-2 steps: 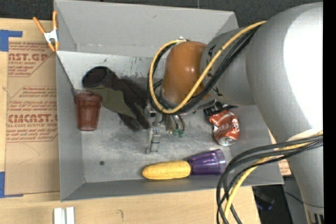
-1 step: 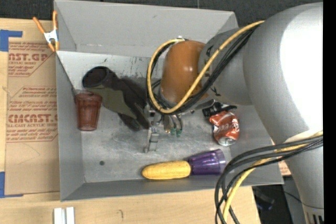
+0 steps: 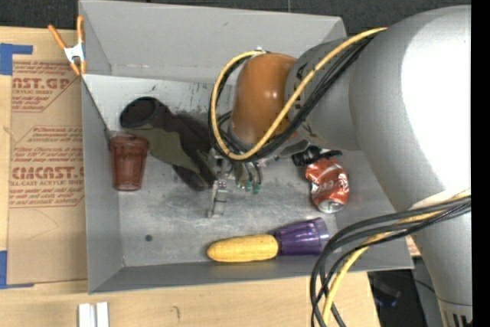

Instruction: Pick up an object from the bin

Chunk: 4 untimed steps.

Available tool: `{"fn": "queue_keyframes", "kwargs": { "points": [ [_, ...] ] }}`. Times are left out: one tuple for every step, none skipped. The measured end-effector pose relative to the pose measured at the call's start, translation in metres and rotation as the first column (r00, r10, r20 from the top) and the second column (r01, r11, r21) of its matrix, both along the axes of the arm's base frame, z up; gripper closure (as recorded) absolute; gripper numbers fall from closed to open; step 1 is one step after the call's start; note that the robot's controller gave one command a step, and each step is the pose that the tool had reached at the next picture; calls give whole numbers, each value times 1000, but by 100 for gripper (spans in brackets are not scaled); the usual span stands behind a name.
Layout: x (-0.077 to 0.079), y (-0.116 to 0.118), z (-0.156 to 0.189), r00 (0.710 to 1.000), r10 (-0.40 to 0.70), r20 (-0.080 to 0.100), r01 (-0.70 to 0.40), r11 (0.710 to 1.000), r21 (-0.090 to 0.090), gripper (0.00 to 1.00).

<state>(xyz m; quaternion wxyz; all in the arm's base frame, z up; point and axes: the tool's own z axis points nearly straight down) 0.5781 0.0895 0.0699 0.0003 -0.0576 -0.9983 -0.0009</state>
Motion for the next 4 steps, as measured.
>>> {"fn": "queue_keyframes", "kwargs": {
  "points": [
    [3, -1, 0, 1000, 3, 0, -3, 1000, -1, 0],
    [6, 33, 25, 979, 205, 2, -205, 979, -2, 100],
    [6, 33, 25, 979, 205, 2, -205, 979, -2, 100],
    [14, 11, 190, 985, 170, 9, -170, 985, -1, 100]
  ]
}}
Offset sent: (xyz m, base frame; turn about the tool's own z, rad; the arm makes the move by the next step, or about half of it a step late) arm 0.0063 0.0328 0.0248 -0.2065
